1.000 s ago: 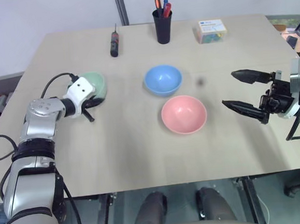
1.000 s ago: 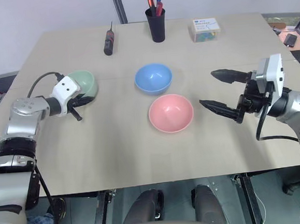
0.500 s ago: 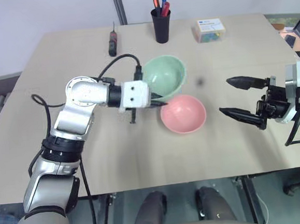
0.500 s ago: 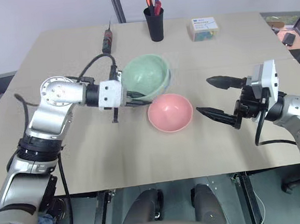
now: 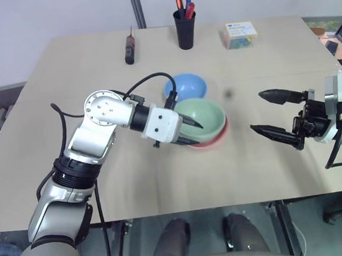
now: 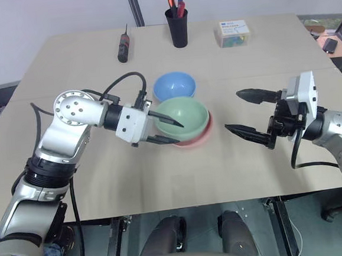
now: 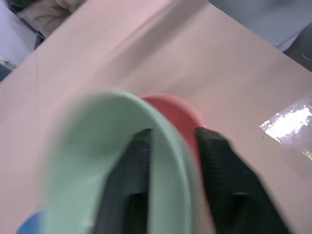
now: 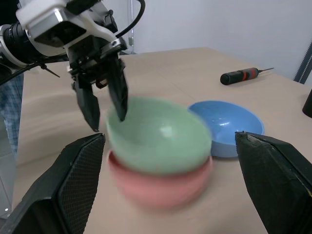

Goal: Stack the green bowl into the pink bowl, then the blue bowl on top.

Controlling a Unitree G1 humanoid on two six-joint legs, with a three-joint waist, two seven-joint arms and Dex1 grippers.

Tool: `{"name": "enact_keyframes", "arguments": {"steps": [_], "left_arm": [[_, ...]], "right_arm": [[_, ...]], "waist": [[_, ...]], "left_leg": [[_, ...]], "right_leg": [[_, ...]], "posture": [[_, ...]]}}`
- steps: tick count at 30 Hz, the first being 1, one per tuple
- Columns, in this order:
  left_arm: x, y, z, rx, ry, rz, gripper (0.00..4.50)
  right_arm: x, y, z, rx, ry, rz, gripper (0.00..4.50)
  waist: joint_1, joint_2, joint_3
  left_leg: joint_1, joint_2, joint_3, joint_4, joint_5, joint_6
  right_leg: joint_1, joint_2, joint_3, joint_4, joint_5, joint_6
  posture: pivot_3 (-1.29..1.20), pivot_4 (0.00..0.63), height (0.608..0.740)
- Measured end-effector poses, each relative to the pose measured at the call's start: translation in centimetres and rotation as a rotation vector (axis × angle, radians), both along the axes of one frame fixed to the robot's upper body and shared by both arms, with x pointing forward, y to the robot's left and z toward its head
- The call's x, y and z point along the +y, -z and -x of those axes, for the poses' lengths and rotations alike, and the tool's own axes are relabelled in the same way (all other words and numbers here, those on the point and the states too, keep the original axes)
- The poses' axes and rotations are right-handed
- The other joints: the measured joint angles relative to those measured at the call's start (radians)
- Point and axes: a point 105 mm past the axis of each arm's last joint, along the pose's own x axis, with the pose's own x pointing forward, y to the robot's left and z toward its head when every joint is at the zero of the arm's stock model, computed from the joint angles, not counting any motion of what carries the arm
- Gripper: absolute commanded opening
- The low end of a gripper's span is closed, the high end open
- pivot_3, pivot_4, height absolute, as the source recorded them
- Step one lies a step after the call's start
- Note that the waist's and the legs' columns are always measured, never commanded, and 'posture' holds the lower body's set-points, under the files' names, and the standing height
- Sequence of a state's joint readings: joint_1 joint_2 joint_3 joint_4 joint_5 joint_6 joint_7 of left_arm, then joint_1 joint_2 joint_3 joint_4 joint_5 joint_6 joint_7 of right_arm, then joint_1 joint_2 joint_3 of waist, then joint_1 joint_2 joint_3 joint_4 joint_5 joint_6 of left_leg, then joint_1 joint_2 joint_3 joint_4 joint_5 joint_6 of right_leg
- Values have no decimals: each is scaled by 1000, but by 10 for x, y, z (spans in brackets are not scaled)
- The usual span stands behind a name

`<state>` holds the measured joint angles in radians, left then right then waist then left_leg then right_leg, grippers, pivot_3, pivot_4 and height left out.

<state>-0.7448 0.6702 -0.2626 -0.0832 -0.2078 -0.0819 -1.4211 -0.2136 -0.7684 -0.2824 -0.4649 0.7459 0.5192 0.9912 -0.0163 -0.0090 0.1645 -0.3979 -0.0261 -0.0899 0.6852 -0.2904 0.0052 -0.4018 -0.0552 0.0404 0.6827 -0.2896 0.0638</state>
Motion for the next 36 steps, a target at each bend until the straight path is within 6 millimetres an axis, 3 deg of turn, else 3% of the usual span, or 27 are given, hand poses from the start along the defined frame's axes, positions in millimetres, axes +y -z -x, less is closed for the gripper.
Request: {"name": "enact_keyframes", "arguments": {"steps": [3,7,12,16,24,32,36], "left_arm": [[-4,-6,1,-27,26,77,4251],[2,-1,1,17,9,122,4251],[20,-15,-11,84,-127,282,4251],[46,-19,-23,183,-269,481,4251],[94,-1,-20,360,-483,725,4251],[118,-5,-6,400,-560,871,4251],[130,-3,-1,409,-601,929,4251]], "right_arm": [[1,0,1,-2,-3,2,4500],[0,0,1,-2,-4,6,4500],[0,-1,1,-10,-3,8,4500],[1,2,-3,-12,6,19,4500],[11,-6,-29,-52,18,48,4500],[42,0,-50,-72,-52,123,4500],[69,0,-68,-110,-84,163,4500]], "waist": [[0,0,0],[-3,0,0],[-1,0,0],[-4,0,0],[-9,0,0],[-5,0,0],[-14,0,0]], "left_leg": [[0,0,0,0,0,0],[0,0,0,0,0,0],[1,0,0,1,0,0],[1,1,0,1,0,0],[2,1,1,1,0,0],[2,1,1,1,0,0],[2,1,1,0,0,-1]], "right_leg": [[0,0,0,0,0,0],[0,0,0,1,0,0],[0,0,0,2,0,0],[0,0,1,2,0,0],[-1,-1,2,4,0,0],[-1,-2,2,4,0,0],[-3,-1,2,5,0,0]], "posture": [[0,150,740],[0,150,740],[0,150,740],[0,150,740],[0,150,740],[0,150,740],[0,150,740]]}}
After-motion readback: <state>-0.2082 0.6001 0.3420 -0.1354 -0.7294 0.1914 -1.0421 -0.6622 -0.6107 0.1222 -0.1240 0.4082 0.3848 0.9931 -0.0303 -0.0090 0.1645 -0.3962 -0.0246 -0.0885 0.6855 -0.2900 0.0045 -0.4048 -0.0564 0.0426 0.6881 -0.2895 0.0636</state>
